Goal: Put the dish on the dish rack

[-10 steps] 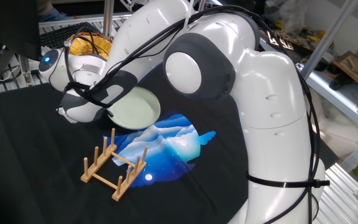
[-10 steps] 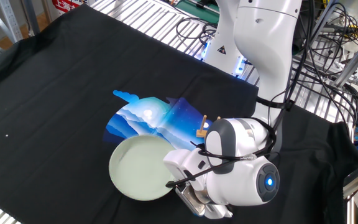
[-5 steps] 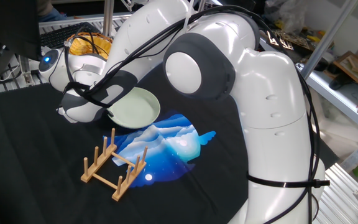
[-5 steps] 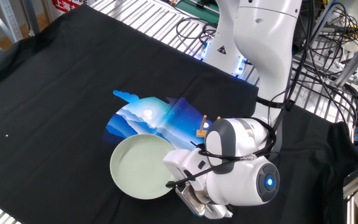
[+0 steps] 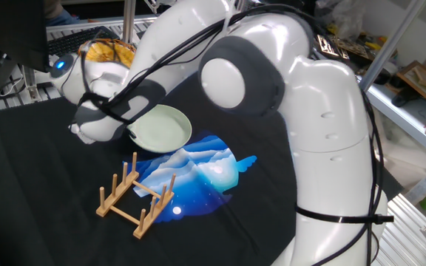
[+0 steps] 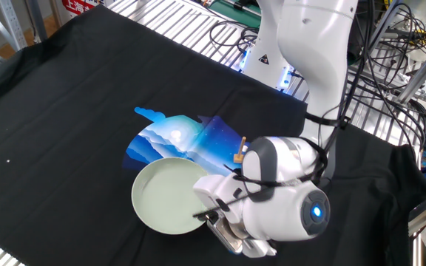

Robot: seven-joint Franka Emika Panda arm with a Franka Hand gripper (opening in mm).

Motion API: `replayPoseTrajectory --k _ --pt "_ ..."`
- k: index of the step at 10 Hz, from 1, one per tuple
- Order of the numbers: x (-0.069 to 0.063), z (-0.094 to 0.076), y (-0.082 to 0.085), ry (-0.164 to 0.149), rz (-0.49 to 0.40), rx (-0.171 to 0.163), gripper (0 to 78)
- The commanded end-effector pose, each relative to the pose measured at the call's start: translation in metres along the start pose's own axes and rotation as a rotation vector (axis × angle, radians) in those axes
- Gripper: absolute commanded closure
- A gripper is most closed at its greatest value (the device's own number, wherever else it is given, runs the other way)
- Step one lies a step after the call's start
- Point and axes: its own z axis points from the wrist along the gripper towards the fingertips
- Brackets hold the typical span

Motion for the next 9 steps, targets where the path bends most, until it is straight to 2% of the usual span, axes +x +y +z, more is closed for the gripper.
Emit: replayPoseTrajectory --k 1,5,6,7,8,9 --pt "0.005 -0.011 -0.011 0.039 0.012 -0.091 76.5" --pt "0.011 -0.025 -0.017 0.057 0.020 -0.103 76.5" --pt "0.012 -0.030 -0.022 0.068 0.029 -0.137 76.5" --pt "0.013 -0.030 -0.022 0.069 0.029 -0.140 76.5" --pt "0.016 -0.036 -0.026 0.092 0.048 -0.198 76.5" --pt "0.018 -0.040 -0.028 0.104 0.049 -0.214 76.5"
